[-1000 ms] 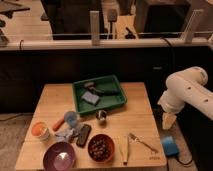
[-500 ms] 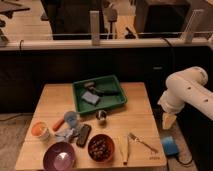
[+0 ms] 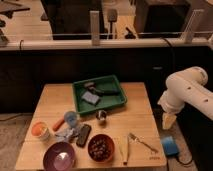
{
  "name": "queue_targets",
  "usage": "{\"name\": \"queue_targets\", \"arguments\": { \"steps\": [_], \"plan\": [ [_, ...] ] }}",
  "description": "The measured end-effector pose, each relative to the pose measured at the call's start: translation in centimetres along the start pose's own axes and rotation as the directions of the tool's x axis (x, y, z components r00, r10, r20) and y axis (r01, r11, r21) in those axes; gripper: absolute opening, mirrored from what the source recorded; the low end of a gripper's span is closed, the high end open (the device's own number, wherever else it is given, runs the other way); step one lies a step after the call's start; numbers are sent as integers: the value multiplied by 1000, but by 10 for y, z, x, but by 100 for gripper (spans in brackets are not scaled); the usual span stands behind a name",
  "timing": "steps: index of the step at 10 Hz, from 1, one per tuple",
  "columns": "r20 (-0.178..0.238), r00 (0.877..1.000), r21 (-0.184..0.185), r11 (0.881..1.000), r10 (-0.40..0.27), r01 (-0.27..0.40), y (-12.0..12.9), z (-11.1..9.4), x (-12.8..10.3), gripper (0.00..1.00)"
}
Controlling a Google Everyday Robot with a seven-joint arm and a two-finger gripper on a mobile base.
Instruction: Place pepper in plastic cup
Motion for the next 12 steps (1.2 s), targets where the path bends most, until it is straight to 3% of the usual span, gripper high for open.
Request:
{"name": "queue_targets", "arguments": {
  "steps": [3,6,9,12],
  "plan": [
    [-6,999,0,999,-46,46,2,9,-37,80],
    [-13,997,2,997,-77,77,3,13,-53,80],
    [-18,991,0,992,-129,129,2,21,-88,80],
    [-22,986,6,986,-165,165,0,22,-99,80]
  ]
}}
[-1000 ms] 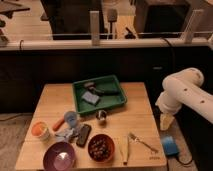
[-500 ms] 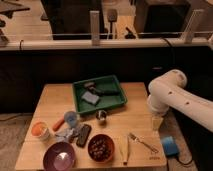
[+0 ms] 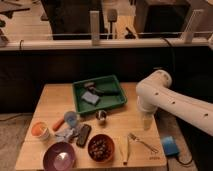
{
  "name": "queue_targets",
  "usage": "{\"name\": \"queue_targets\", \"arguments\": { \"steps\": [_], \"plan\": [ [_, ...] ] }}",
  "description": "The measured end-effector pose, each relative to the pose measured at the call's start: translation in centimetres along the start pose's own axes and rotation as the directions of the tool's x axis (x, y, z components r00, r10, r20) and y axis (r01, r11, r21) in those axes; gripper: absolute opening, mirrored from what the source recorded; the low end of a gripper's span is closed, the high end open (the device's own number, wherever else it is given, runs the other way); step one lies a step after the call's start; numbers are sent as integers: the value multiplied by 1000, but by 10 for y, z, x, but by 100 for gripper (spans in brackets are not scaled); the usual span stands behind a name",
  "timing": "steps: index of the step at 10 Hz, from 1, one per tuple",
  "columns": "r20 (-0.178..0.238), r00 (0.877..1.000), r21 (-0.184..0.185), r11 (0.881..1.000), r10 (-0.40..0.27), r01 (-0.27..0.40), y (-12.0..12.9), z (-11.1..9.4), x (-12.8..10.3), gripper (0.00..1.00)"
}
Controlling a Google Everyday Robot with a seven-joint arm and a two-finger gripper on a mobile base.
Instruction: Place pepper in plastic cup
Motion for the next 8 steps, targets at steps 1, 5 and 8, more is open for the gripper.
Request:
{"name": "queue_targets", "arguments": {
  "steps": [1,5,8],
  "plan": [
    [3,1000,5,1000,-22,22,-3,1,-12,80],
    [11,996,28,996,-83,83,-13,5,-44,80],
    [17,992,48,991,-125,124,-18,7,-66,80]
  ]
}}
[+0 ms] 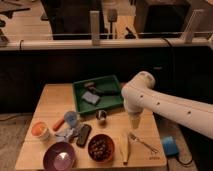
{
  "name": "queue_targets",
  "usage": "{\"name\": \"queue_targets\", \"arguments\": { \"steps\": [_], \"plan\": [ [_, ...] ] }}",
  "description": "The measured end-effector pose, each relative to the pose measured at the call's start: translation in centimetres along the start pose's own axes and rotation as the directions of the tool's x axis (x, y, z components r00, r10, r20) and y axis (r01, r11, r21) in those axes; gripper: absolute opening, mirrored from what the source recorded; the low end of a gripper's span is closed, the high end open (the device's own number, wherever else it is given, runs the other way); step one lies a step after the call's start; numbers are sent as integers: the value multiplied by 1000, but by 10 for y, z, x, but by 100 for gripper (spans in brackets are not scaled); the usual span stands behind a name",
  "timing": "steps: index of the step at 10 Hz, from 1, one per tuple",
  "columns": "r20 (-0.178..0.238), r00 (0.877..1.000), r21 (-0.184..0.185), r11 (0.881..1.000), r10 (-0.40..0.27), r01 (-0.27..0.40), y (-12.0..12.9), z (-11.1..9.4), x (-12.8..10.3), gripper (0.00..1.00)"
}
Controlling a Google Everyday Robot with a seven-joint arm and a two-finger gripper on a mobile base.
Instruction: Place pepper in plastic cup
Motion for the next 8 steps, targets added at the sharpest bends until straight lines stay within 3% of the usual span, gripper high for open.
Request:
{"name": "queue_targets", "arguments": {
  "steps": [8],
  "plan": [
    [16,997,56,995,-78,77,-13,2,-41,80]
  ]
}}
